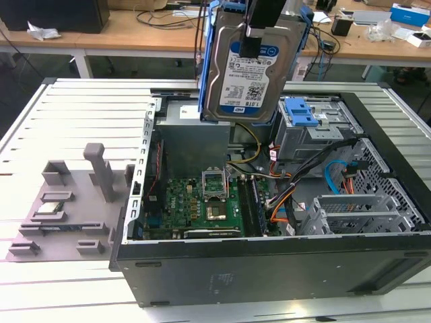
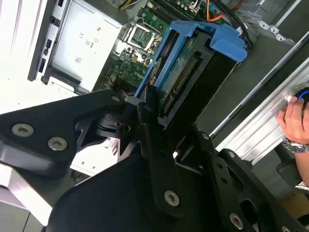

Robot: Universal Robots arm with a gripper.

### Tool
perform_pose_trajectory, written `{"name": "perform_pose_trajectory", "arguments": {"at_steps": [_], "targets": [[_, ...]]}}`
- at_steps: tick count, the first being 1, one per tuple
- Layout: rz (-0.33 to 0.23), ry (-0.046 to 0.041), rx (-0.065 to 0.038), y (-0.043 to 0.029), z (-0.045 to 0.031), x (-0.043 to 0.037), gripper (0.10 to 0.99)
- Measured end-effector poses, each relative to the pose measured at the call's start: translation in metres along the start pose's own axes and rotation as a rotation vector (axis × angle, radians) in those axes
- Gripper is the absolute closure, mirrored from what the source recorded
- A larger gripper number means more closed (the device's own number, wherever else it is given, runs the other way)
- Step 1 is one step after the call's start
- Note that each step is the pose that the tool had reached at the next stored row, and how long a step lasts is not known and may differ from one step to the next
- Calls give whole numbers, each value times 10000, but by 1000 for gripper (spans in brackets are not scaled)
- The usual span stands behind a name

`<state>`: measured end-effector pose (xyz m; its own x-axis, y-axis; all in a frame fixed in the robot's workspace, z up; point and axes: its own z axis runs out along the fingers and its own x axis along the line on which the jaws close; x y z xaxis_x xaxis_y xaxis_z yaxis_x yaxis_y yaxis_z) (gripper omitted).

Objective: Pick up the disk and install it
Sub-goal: 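Pick up the disk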

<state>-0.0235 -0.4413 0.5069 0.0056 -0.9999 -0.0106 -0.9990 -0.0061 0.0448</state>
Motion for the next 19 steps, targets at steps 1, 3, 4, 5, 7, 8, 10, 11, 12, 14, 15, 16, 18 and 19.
{"name": "perform_pose_trajectory", "arguments": {"at_steps": [1,3,4,5,7,8,10,11,12,14,15,16,18,19], "targets": [[0,0,0,0,0,10,725],[0,1,0,0,2,31,725],[0,0,0,0,4,63,725],[0,0,0,0,4,74,725],[0,0,-1,-1,6,104,725],[0,-1,0,-1,7,126,725],[0,1,-1,-1,9,166,725],[0,1,-1,-1,11,195,725],[-1,0,-1,-1,12,206,725],[0,0,0,-1,14,246,725],[0,0,0,-1,15,266,725],[0,1,-1,-1,16,288,725],[0,0,0,-1,20,353,725],[0,0,0,-1,21,375,725]]}}
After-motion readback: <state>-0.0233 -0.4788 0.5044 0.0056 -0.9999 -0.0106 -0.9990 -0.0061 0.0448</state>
